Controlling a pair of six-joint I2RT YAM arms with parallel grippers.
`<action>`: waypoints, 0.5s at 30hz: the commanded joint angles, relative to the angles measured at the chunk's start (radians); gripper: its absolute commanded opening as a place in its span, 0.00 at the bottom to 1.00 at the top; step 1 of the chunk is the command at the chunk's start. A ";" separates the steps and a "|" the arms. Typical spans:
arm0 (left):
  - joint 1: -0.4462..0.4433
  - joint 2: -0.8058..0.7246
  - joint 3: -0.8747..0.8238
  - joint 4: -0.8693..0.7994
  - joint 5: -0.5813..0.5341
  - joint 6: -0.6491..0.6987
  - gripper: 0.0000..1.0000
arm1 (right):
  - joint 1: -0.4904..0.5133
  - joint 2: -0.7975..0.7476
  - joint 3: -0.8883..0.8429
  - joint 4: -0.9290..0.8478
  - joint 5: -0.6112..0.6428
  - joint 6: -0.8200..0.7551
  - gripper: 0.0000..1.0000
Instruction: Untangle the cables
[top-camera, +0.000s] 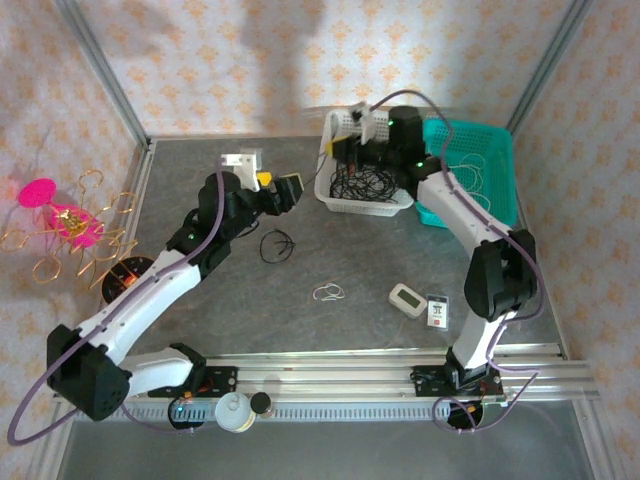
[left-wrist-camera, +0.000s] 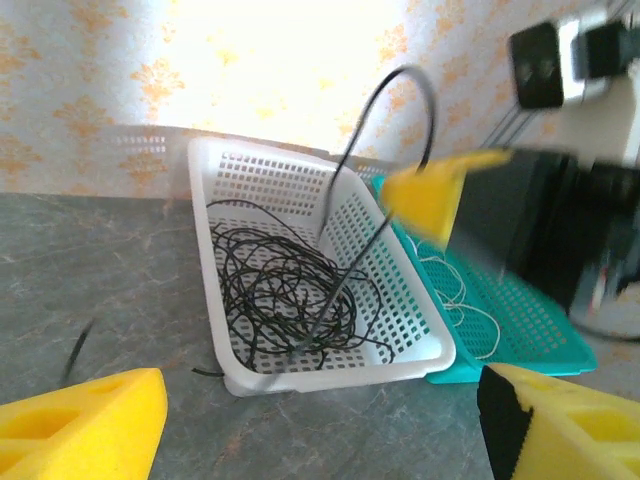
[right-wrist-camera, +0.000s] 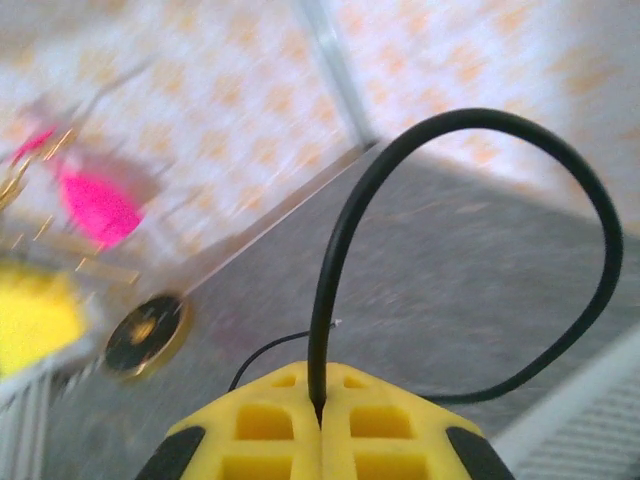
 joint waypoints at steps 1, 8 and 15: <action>0.002 -0.037 -0.050 -0.020 -0.017 0.014 0.78 | -0.046 -0.029 0.125 -0.126 0.262 0.092 0.00; 0.002 -0.061 -0.176 -0.134 -0.068 -0.017 0.67 | -0.088 0.218 0.389 -0.396 0.503 -0.004 0.00; 0.001 0.001 -0.267 -0.250 -0.259 -0.142 0.66 | -0.089 0.391 0.407 -0.433 0.560 -0.009 0.00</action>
